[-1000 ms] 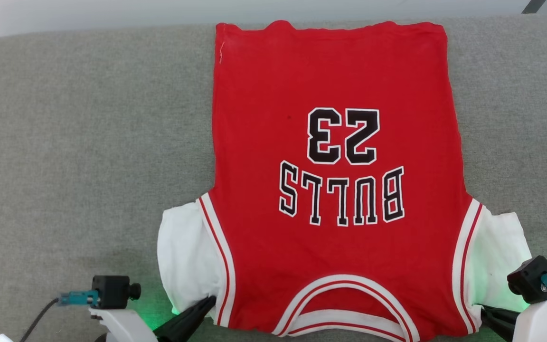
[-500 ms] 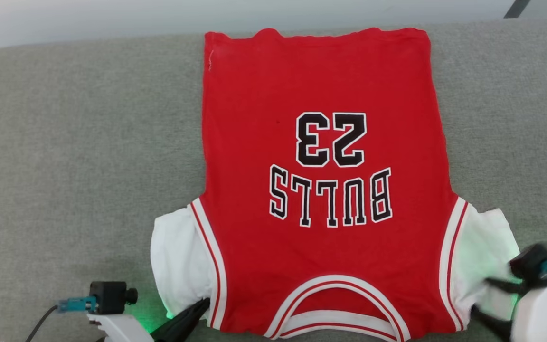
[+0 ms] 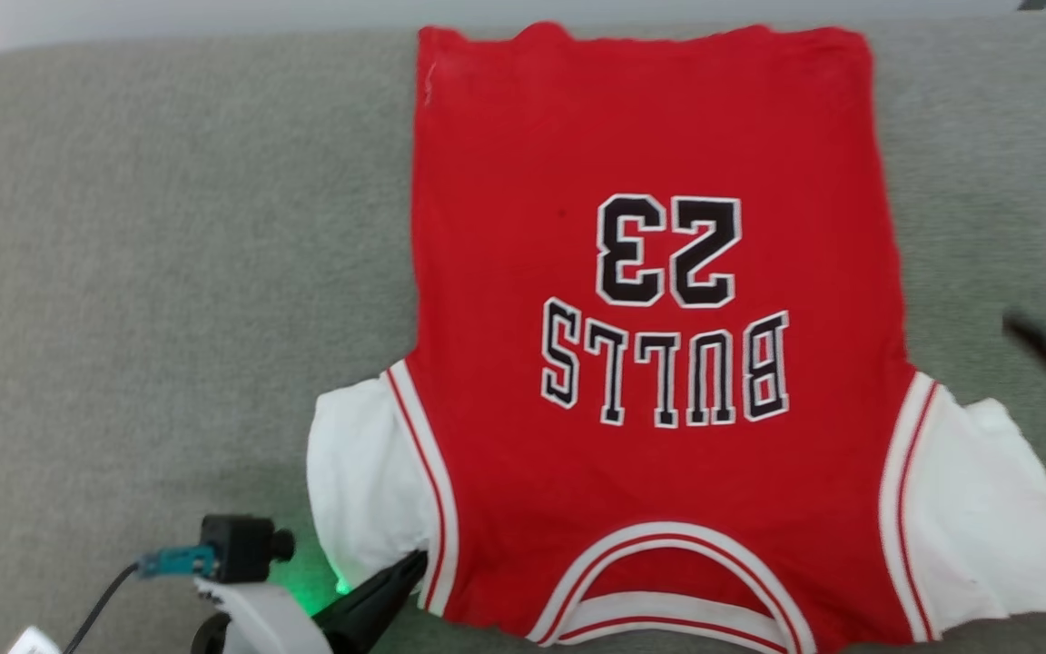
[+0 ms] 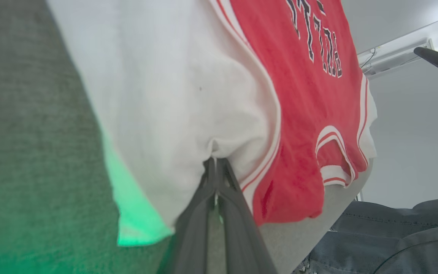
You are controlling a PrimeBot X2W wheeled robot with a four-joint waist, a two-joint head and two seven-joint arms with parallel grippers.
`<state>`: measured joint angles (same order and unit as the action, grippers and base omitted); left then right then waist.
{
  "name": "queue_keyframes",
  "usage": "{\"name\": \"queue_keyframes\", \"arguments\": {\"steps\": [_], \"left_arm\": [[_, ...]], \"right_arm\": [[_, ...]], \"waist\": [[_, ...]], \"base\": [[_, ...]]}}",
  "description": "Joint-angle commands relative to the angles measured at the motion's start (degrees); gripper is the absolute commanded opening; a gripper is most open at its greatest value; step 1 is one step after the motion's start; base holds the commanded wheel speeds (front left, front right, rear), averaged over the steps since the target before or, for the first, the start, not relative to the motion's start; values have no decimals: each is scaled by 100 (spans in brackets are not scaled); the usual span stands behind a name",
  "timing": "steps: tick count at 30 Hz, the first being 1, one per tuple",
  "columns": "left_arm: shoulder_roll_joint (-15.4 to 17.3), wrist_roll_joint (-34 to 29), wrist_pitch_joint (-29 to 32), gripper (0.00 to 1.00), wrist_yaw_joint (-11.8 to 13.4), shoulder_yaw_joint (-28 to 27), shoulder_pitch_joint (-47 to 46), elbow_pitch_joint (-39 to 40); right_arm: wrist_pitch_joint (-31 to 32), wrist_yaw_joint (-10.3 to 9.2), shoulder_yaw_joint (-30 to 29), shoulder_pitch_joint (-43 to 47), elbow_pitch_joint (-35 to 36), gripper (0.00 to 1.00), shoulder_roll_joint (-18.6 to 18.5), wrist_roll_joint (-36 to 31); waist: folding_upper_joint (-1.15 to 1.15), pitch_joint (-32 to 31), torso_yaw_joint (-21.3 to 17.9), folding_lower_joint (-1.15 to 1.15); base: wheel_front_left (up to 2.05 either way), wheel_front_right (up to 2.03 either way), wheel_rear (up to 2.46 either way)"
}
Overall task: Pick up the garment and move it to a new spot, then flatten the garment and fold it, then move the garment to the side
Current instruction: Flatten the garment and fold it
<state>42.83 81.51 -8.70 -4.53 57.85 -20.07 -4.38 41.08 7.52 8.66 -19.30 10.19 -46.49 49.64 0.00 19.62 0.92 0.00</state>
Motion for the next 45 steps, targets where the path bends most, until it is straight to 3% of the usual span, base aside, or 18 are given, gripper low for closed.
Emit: {"name": "queue_keyframes", "arguments": {"steps": [1,7,12,16,17,18,24,25,26,27,37,45], "left_arm": [[-174,-56,71,0,6,59,-116,-23],[-290,-307,240,0,-56,119,-491,180],[-487,-452,359,0,-168,215,-747,228],[-702,-506,445,0,-232,320,-925,131],[-828,-493,413,0,-257,411,-963,29],[-868,-498,382,0,-258,444,-986,-49],[-948,-443,277,0,-238,490,-1107,-155],[-950,-423,257,0,-238,504,-1118,-161],[-945,-406,246,0,-238,515,-1132,-167],[-941,-398,232,0,-238,525,-1146,-181],[-721,-197,-87,0,-237,492,-1110,-300],[-319,-6,-371,0,-243,345,-777,-316]], "right_arm": [[125,-7,-6,-297,-138,100,190,-3],[1101,-7,30,-2351,-1773,100,960,-764],[1849,-6,172,-3842,-3210,100,1229,-1807],[1841,-6,23,-4609,-4119,100,1333,-2495],[1748,-6,-180,-5030,-4826,100,1530,-2859],[1684,-7,-310,-5184,-5104,100,1618,-2986],[1792,-5,-176,-5272,-5652,100,1824,-3209],[1815,-2,-116,-5264,-5701,73,1839,-3199],[1822,-2,-76,-5265,-5746,27,1845,-3175],[1807,-2,-48,-5270,-5776,0,1848,-3139],[1190,-8,336,-4974,-5545,0,1503,-2630],[1094,-7,1242,-3834,-4155,0,798,-1294]], "waist": [[0,199,199,0],[0,639,691,0],[0,998,1114,0],[0,1238,1455,0],[0,1413,1644,0],[0,1493,1682,0],[0,1583,1665,0],[0,1581,1644,0],[0,1580,1619,0],[0,1570,1593,0],[0,1065,1154,0],[0,435,546,0]], "base": [[0,0,0],[0,0,0],[0,0,0],[0,0,0],[0,0,0],[0,0,0],[0,0,0],[0,0,0],[0,0,0],[0,0,0],[0,0,0],[0,0,0]]}}
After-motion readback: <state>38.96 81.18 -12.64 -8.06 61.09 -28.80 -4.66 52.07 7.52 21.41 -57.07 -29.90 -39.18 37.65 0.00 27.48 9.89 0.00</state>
